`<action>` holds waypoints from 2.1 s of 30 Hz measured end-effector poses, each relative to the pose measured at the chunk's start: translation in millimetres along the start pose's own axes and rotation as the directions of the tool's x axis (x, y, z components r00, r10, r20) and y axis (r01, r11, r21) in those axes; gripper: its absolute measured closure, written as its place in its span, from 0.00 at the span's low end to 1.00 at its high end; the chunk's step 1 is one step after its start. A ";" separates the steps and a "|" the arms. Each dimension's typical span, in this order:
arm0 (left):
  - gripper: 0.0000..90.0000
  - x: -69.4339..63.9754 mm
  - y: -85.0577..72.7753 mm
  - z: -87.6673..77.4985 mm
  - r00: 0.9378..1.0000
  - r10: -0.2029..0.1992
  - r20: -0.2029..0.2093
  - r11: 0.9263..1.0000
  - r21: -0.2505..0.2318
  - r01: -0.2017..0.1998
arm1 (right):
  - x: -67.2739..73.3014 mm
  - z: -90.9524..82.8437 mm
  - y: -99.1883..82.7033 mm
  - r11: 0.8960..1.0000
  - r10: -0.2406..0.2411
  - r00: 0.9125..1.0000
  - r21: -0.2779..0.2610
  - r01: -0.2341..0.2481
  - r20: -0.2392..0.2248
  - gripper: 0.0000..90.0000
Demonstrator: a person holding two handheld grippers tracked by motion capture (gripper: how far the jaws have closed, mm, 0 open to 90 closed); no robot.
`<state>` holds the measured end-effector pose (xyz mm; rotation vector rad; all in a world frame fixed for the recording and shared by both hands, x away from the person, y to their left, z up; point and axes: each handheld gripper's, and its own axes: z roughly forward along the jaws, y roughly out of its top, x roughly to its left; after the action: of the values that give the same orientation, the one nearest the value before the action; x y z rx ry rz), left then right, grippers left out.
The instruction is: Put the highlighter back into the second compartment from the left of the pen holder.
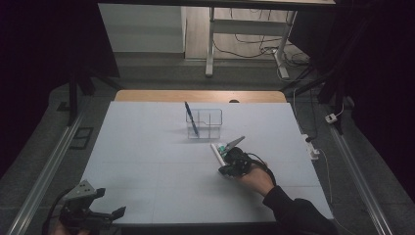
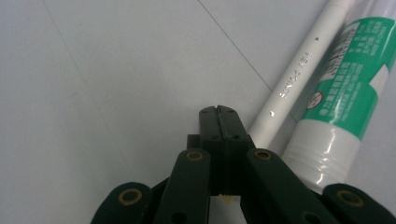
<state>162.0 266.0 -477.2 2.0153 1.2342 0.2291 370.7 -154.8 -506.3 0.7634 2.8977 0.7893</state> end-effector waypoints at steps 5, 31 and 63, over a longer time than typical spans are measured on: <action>0.02 0.0 0.1 0.1 1.000 0.000 0.000 1.000 0.001 0.000 | -1.8 -3.8 -5.0 1.000 0.007 1.000 0.002 -0.007 0.005 1.00; 0.02 0.0 0.7 0.8 1.000 0.000 -0.001 1.000 0.005 0.000 | -0.3 -18.5 -20.3 0.997 0.070 0.992 -0.025 -0.067 0.103 0.78; 0.02 0.6 0.8 1.2 1.000 -0.007 0.000 1.000 0.006 0.007 | -4.6 -3.9 28.9 0.997 0.055 0.992 -0.065 -0.047 0.118 0.70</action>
<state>163.4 265.7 -477.6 2.0161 1.2429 0.2229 387.2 -137.1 -489.2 0.8506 2.7453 0.8043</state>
